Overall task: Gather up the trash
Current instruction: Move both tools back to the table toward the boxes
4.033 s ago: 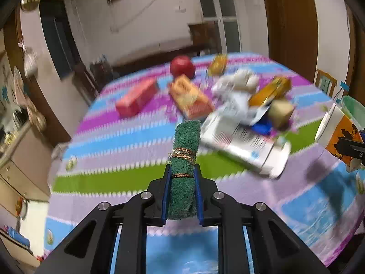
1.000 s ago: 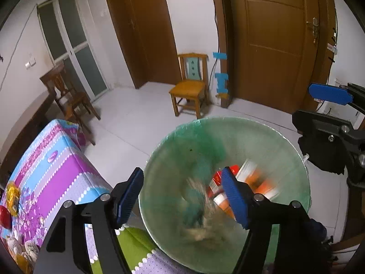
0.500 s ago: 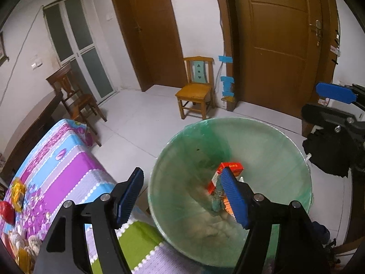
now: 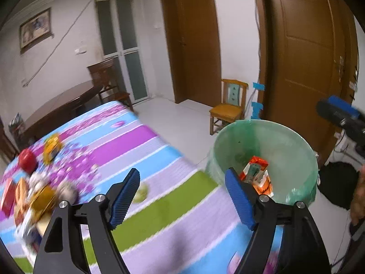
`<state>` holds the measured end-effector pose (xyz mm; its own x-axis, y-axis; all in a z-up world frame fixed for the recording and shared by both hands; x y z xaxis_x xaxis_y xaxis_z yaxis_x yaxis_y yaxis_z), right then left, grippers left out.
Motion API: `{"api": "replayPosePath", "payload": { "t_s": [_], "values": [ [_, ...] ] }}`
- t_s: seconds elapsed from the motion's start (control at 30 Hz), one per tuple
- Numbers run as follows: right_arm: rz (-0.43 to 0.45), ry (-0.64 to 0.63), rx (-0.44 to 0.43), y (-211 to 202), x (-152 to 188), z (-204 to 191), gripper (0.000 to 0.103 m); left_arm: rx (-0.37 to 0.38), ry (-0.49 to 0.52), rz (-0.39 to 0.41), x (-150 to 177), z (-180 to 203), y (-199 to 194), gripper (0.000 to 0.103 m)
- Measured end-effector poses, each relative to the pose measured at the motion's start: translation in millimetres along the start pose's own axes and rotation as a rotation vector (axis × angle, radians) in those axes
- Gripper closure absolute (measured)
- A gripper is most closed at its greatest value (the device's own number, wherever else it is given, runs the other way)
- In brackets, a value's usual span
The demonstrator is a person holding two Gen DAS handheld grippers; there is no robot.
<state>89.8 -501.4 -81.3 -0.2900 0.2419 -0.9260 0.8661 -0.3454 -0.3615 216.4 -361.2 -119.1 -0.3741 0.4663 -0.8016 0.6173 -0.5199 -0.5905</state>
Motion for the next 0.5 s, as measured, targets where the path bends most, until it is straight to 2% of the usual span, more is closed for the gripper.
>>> {"api": "replayPosePath", "payload": {
  "t_s": [0.27,0.4,0.5],
  "values": [
    [-0.113,-0.001,-0.219,25,29,-93,0.030,-0.092,-0.142,0.075,43,-83,-81,0.023],
    [-0.174,-0.014,-0.355,33,39,-151,0.030,-0.204,-0.223,0.122,78,-137,-126,0.021],
    [-0.219,-0.017,-0.440,38,44,-188,0.030,-0.284,-0.332,0.136,107,-183,-157,0.020]
  ]
}}
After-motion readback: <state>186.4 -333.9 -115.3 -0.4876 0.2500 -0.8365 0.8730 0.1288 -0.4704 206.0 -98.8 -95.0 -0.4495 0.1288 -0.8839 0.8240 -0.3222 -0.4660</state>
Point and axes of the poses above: each gripper's, at about its wrist camera, not at the fingertips, and y roughly the way its jaws point, z to its right, x to its underside, the point moved 8 cm from there along y, roughly the way its jaws point, and after that the axes turned 2 degrees about x, right-handed, at the moved point
